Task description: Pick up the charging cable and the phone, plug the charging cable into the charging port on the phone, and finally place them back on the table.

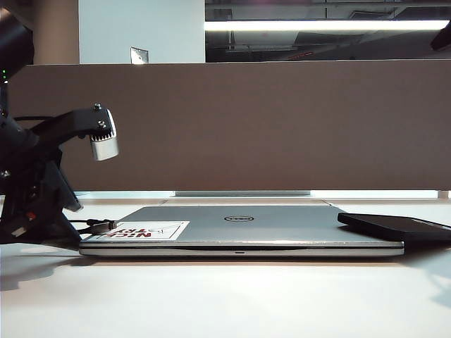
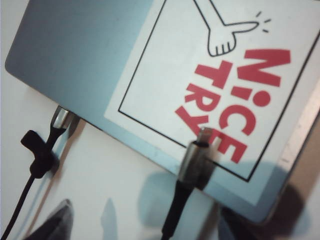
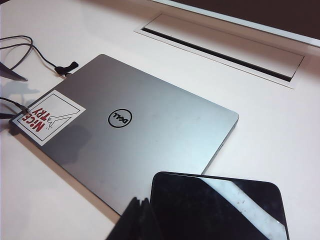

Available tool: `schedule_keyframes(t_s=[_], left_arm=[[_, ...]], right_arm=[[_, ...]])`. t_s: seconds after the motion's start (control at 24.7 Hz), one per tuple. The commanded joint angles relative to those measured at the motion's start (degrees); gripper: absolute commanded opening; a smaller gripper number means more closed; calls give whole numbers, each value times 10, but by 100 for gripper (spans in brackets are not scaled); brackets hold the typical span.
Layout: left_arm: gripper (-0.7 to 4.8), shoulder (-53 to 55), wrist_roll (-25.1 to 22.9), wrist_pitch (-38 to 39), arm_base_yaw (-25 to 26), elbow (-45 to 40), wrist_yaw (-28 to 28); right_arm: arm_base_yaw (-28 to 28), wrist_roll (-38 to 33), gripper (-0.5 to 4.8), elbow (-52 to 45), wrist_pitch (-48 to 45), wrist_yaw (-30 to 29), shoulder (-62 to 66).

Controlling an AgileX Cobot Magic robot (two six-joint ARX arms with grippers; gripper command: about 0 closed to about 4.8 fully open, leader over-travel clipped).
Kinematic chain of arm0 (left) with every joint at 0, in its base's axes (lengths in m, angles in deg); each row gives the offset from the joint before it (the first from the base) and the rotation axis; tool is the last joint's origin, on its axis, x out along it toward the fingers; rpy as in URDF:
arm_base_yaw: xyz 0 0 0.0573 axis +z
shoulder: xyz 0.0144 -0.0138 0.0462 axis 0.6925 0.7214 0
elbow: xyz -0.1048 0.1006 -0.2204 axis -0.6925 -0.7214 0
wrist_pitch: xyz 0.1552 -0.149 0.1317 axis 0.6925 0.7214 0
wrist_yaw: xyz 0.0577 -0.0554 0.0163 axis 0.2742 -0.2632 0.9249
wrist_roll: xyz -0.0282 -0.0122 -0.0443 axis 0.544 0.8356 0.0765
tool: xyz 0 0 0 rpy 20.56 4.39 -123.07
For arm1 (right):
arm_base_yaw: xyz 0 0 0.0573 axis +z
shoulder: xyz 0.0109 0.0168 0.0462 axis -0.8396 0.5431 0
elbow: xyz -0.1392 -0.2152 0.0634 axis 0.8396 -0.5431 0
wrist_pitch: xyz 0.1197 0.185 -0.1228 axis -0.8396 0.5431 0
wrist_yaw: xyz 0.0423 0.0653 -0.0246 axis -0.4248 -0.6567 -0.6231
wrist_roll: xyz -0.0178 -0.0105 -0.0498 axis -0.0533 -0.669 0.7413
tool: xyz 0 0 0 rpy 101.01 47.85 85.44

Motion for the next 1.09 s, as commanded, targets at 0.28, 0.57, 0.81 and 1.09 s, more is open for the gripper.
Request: schedule_keyframes(t_s=[0.28, 0.57, 0.81, 1.09], left_arm=[[343, 0, -3, -5, 0, 1, -5], [285, 0, -16, -4, 0, 1, -5], [271, 0, -16, -4, 1, 1, -5], [169, 2, -26, -4, 0, 1, -5]], right_arm=[[0, -2, -2, 2, -11, -5, -4], [0, -2, -2, 2, -12, -5, -4], [0, -2, -2, 2, -16, -5, -4], [0, -2, -2, 2, -16, -5, -4]])
